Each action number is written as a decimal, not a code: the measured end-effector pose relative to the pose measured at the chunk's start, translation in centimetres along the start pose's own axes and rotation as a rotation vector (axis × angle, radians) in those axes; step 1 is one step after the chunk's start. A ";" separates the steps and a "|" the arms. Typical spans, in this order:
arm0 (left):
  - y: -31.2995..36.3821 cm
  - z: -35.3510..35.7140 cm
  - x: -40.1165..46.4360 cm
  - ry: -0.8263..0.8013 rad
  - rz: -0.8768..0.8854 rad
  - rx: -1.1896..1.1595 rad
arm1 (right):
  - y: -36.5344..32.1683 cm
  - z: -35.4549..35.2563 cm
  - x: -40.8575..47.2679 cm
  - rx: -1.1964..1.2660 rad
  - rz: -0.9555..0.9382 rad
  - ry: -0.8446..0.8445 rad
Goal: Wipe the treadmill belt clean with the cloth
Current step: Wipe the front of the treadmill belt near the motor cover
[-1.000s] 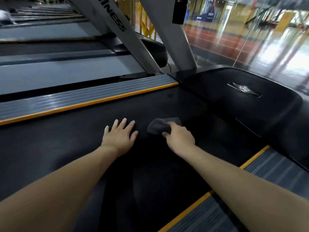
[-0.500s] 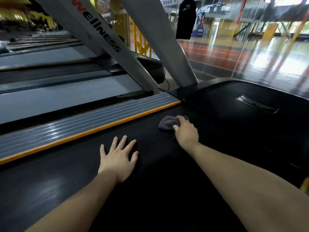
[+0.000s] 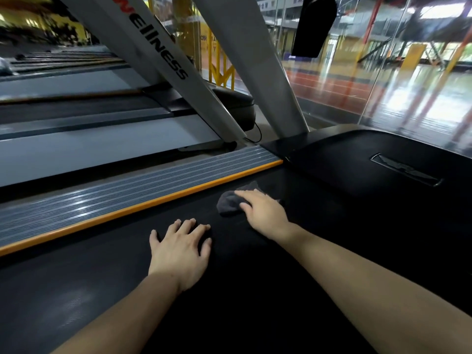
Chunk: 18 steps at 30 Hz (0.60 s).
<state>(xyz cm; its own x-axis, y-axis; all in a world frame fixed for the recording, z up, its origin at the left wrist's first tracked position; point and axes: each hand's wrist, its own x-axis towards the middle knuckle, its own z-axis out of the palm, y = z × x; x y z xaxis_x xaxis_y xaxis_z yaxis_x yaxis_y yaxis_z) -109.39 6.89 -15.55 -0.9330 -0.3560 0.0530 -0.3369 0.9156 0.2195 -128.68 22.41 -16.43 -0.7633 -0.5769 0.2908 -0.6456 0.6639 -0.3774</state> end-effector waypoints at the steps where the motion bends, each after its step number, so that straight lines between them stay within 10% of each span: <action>1: 0.0 0.1 0.0 0.006 0.008 0.008 | 1.2 -0.3 0.5 -0.005 -0.001 0.021; 8: -0.2 0.4 -0.2 0.081 0.020 -0.001 | 4.4 -2.1 6.5 -0.132 0.407 0.096; 18: -0.7 0.8 0.2 0.021 -0.004 0.002 | 2.2 -1.5 3.2 -0.028 -0.073 0.085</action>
<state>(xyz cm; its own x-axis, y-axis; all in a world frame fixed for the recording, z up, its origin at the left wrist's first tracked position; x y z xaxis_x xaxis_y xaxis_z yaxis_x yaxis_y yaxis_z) -109.44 6.33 -16.44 -0.9286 -0.3640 0.0728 -0.3413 0.9144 0.2179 -132.59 22.73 -15.01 -0.7129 -0.5827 0.3902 -0.6989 0.6356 -0.3280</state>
